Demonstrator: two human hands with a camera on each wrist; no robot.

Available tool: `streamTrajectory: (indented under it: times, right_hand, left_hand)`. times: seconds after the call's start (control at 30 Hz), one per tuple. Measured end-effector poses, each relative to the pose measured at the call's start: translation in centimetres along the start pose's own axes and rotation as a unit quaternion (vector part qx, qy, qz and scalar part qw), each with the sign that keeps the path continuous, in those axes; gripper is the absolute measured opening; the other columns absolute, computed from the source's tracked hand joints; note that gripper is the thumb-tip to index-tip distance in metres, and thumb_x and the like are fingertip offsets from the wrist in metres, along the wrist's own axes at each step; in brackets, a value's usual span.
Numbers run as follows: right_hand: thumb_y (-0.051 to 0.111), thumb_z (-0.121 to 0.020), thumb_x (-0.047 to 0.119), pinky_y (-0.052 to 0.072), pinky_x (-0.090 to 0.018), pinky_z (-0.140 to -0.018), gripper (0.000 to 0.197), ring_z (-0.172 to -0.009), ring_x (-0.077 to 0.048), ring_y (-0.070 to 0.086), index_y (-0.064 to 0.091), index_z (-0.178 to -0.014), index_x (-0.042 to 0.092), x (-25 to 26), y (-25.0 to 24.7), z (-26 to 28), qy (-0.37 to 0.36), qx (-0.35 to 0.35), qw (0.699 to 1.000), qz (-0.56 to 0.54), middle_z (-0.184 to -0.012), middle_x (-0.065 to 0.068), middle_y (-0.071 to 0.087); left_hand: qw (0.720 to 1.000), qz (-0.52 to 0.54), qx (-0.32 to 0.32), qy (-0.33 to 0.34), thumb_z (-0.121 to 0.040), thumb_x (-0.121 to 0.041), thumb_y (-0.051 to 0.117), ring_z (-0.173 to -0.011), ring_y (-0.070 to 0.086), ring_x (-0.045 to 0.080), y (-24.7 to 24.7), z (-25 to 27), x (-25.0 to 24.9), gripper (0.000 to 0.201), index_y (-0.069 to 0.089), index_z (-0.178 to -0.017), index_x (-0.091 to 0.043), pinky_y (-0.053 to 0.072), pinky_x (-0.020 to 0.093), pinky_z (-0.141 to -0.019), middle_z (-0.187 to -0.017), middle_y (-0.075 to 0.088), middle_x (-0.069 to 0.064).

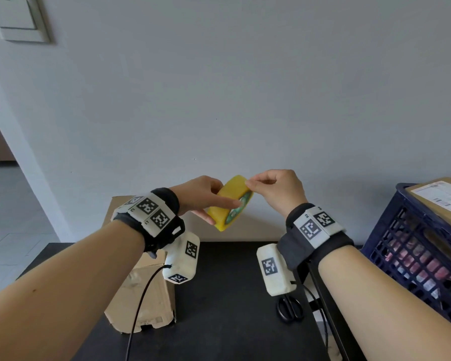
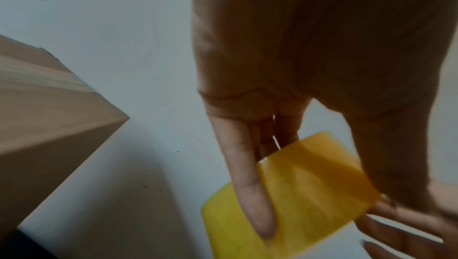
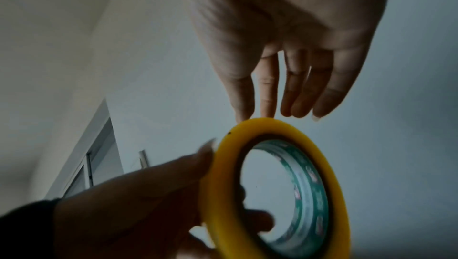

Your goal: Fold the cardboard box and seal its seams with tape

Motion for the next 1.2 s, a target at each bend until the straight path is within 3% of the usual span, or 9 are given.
streamTrajectory:
  times: [0.1,0.27,0.33,0.4,0.53,0.63,0.77,0.93,1.2]
  right_hand:
    - [0.078,-0.075,0.027,0.056,-0.04,-0.083,0.018,-0.077,-0.023,0.068,0.067,-0.086,0.019,0.5,0.6,0.0,0.008,0.005,0.999,-0.033,-0.083,-0.004,0.07]
    - [0.08,-0.073,0.022,0.055,-0.033,-0.083,0.015,-0.078,-0.019,0.069,0.068,-0.08,0.019,1.8,0.1,0.3,-0.031,-0.034,0.999,-0.022,-0.079,-0.003,0.072]
    - [0.079,-0.073,0.019,0.055,-0.031,-0.08,0.012,-0.074,-0.018,0.068,0.067,-0.073,0.02,2.2,0.0,0.5,-0.049,-0.052,0.997,-0.023,-0.073,0.001,0.07]
    - [0.077,-0.075,0.019,0.054,-0.028,-0.079,0.008,-0.073,-0.015,0.068,0.069,-0.076,0.02,2.5,-0.1,0.6,-0.06,-0.066,0.996,-0.031,-0.072,0.005,0.068]
    - [0.072,-0.081,0.023,0.048,-0.022,-0.081,0.023,-0.078,-0.013,0.066,0.07,-0.103,0.02,2.9,0.2,0.4,-0.073,-0.05,0.996,-0.018,-0.087,0.001,0.072]
    - [0.072,-0.08,0.021,0.048,-0.019,-0.078,0.014,-0.075,-0.008,0.062,0.073,-0.094,0.019,3.3,0.2,0.4,-0.091,-0.065,0.994,0.006,-0.086,0.001,0.071]
    - [0.072,-0.08,0.021,0.05,-0.025,-0.08,0.006,-0.081,-0.011,0.064,0.072,-0.086,0.02,3.9,0.6,0.3,-0.107,-0.078,0.991,0.029,-0.094,0.001,0.07]
    - [0.066,-0.086,0.027,0.046,-0.028,-0.096,0.031,-0.111,-0.014,0.059,0.068,-0.117,0.021,5.4,1.7,0.2,-0.136,-0.067,0.987,0.045,-0.124,0.003,0.064]
    - [0.057,-0.092,0.025,0.05,-0.03,-0.092,0.025,-0.11,-0.018,0.062,0.071,-0.111,0.019,6.3,2.1,-0.2,-0.146,-0.083,0.984,0.058,-0.119,0.001,0.068]
  left_hand:
    - [0.999,-0.002,-0.039,0.018,-0.079,-0.029,0.074,-0.098,0.066,0.027,-0.5,-0.1,-0.4,0.036,0.058,-0.105,-0.008,0.059,0.04,-0.08,-0.109,0.061,0.011]
    - [0.997,0.016,-0.06,0.048,-0.078,-0.021,0.075,-0.093,0.065,0.029,-0.6,-0.1,-0.7,0.025,0.054,-0.087,-0.013,0.058,0.045,-0.08,-0.097,0.059,0.008]
    - [0.996,0.022,-0.065,0.059,-0.077,-0.019,0.076,-0.093,0.065,0.029,-0.7,-0.2,-0.8,0.026,0.052,-0.083,-0.015,0.058,0.046,-0.08,-0.099,0.06,0.01]
    - [0.994,0.028,-0.074,0.069,-0.077,-0.019,0.077,-0.091,0.065,0.029,-0.9,-0.2,-0.9,0.028,0.05,-0.083,-0.013,0.058,0.047,-0.079,-0.101,0.059,0.013]
    - [0.993,-0.004,-0.09,0.081,-0.075,-0.02,0.078,-0.09,0.065,0.029,-1.5,-0.3,-1.2,0.032,0.048,-0.084,-0.012,0.059,0.047,-0.076,-0.099,0.057,0.012]
    - [0.991,-0.036,-0.099,0.084,-0.074,-0.021,0.079,-0.089,0.064,0.029,-1.7,-0.3,-1.2,0.035,0.048,-0.085,-0.01,0.059,0.046,-0.075,-0.096,0.056,0.009]
    - [0.988,-0.06,-0.112,0.086,-0.074,-0.024,0.079,-0.085,0.065,0.03,-1.9,-0.2,-1.1,0.036,0.049,-0.089,-0.009,0.059,0.045,-0.072,-0.09,0.055,0.004]
    - [0.984,-0.084,-0.128,0.088,-0.075,-0.026,0.078,-0.09,0.065,0.031,-2.4,0.1,-2.0,0.036,0.049,-0.089,-0.01,0.059,0.044,-0.071,-0.097,0.056,0.008]
    - [0.982,-0.09,-0.149,0.076,-0.074,-0.029,0.078,-0.09,0.065,0.032,-3.9,0.3,-1.7,0.036,0.048,-0.086,-0.012,0.059,0.047,-0.071,-0.103,0.059,0.014]
Point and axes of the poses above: each hand's wrist, its own z-axis away from the middle knuckle, its own y-axis out of the palm, x = y × z, the point moved 9 cm from there along -z, towards the middle knuckle
